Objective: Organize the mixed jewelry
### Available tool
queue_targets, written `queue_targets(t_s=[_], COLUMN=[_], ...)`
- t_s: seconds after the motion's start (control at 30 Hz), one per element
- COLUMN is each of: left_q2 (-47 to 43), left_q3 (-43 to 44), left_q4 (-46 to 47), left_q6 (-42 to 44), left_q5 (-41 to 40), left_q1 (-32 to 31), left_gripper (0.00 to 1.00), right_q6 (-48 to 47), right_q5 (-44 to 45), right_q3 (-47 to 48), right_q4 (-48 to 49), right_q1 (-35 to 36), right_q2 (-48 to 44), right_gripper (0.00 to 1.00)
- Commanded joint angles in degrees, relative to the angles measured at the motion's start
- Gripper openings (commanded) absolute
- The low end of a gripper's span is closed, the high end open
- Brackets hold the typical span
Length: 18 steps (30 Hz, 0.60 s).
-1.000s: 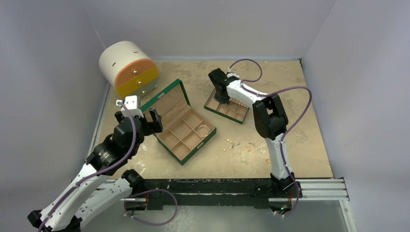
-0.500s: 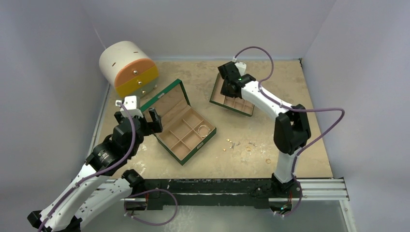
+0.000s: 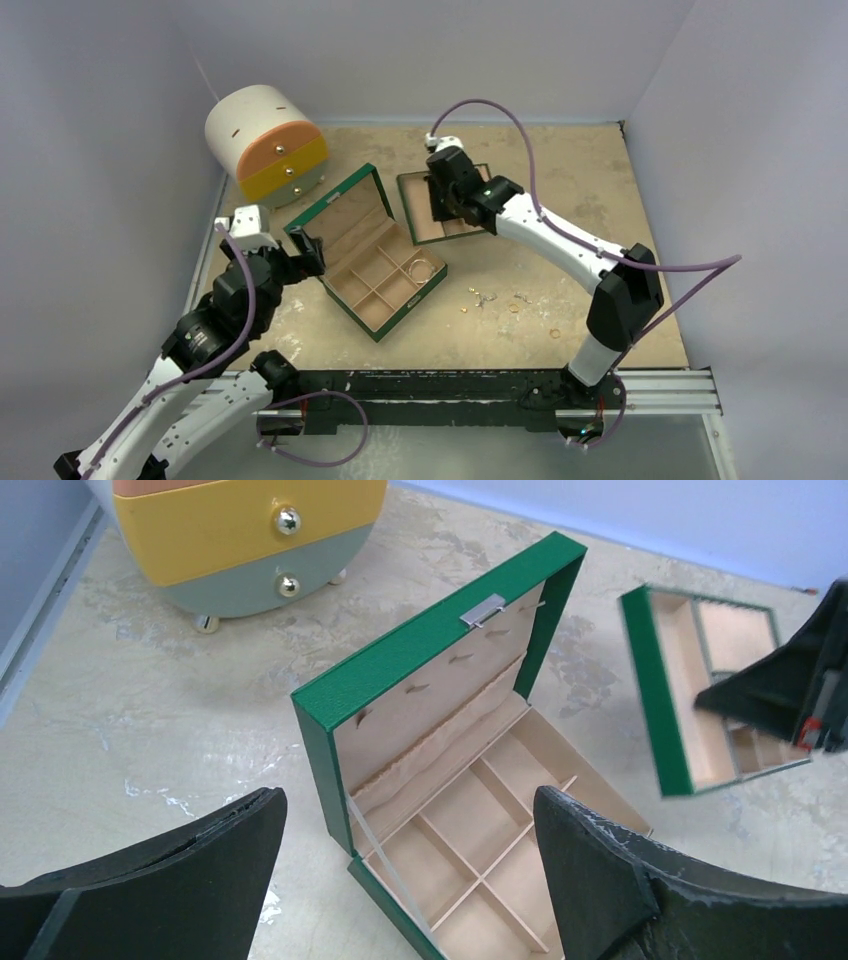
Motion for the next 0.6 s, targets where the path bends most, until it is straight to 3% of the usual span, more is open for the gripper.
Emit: queue_targets(t_s=[0.0, 0.33, 0.57], left_q2=[-3.22, -9.00, -8.35], left_q3=[1.12, 0.72, 0.91], left_q4=[1.37, 0.69, 0.02], left_q6=[-1.53, -3.33, -3.52], left_q5=[-2.87, -9.09, -10.11], left_q1=[-0.10, -0.15, -0.14], left_gripper=[0.94, 0.95, 0.94], right_q6=[-9.18, -18.96, -19.92], right_q5=[-4.69, -10.95, -11.61], right_q3=[1.45, -2.11, -0.73], right_q4=[2.60, 8.83, 8.07], right_q1=[4.92, 11.96, 15.15], right_q2=[-2.50, -2.41, 1.20], right_gripper=[0.00, 0.00, 0.00])
